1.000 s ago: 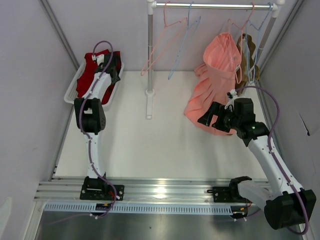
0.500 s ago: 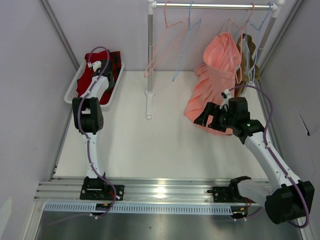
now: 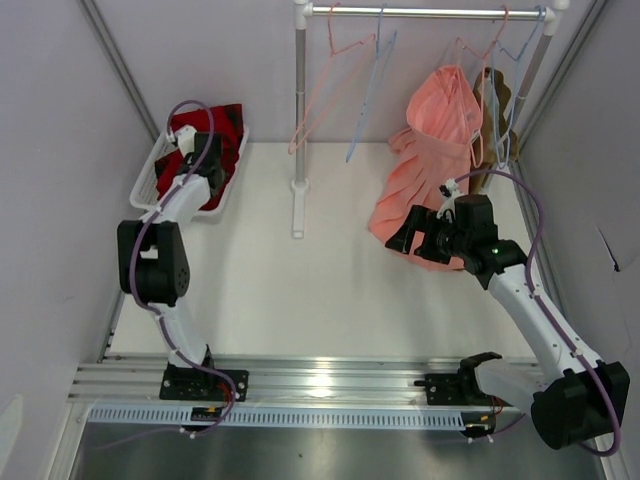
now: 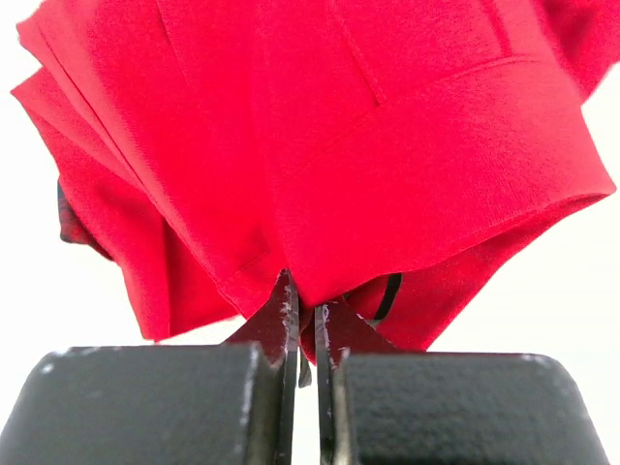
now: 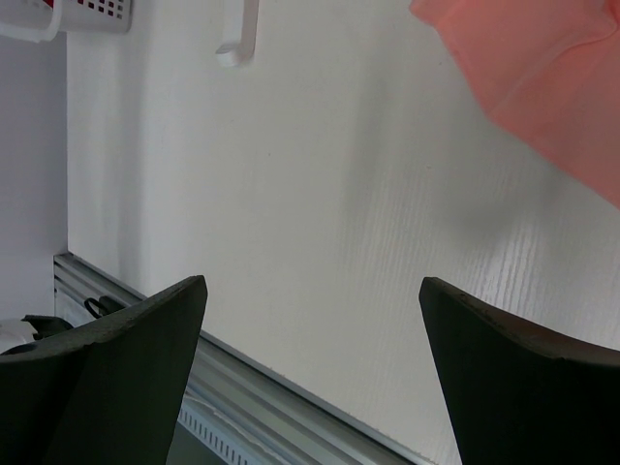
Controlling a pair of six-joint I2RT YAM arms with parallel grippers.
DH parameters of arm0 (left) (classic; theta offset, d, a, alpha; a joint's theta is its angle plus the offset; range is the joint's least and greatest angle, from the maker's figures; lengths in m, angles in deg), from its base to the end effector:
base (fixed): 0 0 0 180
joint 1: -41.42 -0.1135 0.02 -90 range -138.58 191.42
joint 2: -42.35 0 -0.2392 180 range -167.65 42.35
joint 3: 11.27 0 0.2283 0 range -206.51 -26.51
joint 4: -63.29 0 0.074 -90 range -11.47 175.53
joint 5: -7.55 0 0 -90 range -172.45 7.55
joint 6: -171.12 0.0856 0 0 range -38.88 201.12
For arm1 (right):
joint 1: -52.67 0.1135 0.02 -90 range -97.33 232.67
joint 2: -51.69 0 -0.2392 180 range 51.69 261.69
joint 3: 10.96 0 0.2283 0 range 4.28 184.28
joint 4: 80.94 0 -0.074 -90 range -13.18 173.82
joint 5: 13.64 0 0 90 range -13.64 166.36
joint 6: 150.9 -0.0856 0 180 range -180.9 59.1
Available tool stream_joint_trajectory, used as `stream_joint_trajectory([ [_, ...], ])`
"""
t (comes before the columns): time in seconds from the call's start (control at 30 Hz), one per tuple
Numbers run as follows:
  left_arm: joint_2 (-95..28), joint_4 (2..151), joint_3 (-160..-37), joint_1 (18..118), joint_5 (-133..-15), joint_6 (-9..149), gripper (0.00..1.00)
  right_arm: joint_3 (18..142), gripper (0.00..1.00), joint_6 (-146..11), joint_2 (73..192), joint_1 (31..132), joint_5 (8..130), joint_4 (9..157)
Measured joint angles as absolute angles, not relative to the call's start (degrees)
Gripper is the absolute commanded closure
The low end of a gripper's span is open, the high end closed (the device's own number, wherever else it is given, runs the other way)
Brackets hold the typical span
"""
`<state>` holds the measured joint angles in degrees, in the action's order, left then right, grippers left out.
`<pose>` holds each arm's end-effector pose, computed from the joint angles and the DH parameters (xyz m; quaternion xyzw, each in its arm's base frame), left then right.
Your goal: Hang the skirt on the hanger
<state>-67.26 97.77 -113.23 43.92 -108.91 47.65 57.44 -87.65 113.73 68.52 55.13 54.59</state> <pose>0.4395 0.0190 0.2074 -0.3270 0.8327 0.0770 0.4402 0.2376 0.0997 0.2552 0.0037 0.8875 0.3105 0.3405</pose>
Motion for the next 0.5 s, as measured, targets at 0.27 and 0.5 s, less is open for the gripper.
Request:
stream_joint_trajectory([
  [0.27,-52.0,91.3,-103.8,50.6,-112.2,47.8,1.00,57.4,0.01,-86.7,113.0,68.7,55.5,55.0],
  [0.5,-41.2,89.7,-102.4,56.0,-116.0,50.7,1.00,57.4,0.00,-86.3,112.1,68.7,55.5,56.2],
])
